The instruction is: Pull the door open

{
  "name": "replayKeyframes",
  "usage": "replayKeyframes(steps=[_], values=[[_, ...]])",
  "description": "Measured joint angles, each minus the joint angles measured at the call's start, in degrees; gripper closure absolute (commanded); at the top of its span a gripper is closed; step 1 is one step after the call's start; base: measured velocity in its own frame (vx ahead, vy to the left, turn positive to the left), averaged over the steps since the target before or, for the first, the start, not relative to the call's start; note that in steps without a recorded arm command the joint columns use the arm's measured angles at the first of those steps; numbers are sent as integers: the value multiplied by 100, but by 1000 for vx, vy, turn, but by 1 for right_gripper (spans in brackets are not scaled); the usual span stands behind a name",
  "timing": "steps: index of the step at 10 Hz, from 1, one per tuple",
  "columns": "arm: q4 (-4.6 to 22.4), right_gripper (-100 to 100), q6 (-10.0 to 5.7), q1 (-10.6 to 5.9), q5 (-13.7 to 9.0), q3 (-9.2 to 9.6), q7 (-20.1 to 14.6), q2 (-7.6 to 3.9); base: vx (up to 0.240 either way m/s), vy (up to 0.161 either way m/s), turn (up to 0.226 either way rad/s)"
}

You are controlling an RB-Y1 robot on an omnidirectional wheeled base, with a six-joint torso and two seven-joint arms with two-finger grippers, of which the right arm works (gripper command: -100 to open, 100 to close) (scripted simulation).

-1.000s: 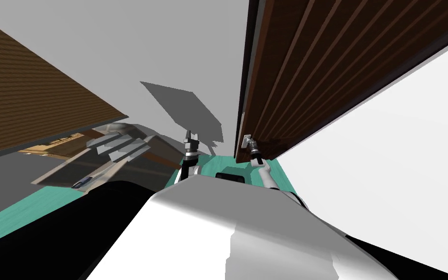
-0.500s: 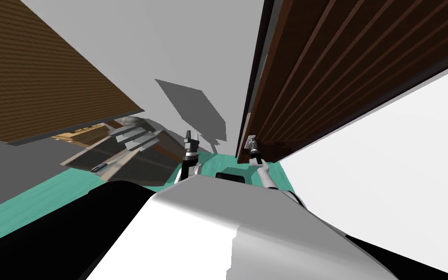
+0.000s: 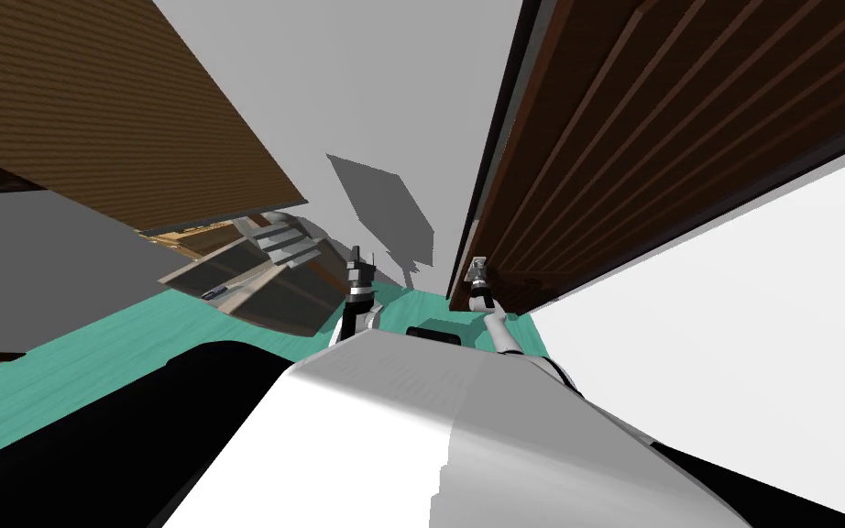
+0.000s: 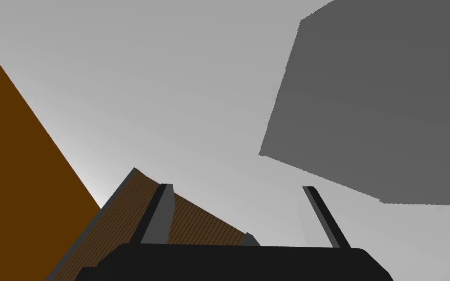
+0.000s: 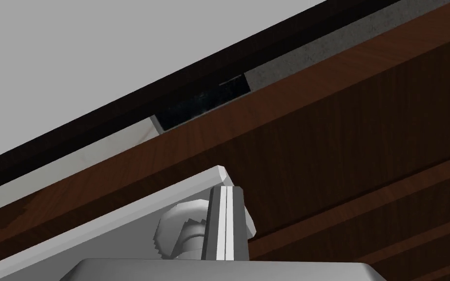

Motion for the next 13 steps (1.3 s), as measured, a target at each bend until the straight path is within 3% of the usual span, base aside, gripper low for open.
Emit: replayKeyframes(steps=[13], values=[[-118, -100, 320, 61, -1179, 156, -1878, -91, -65, -50, 80]])
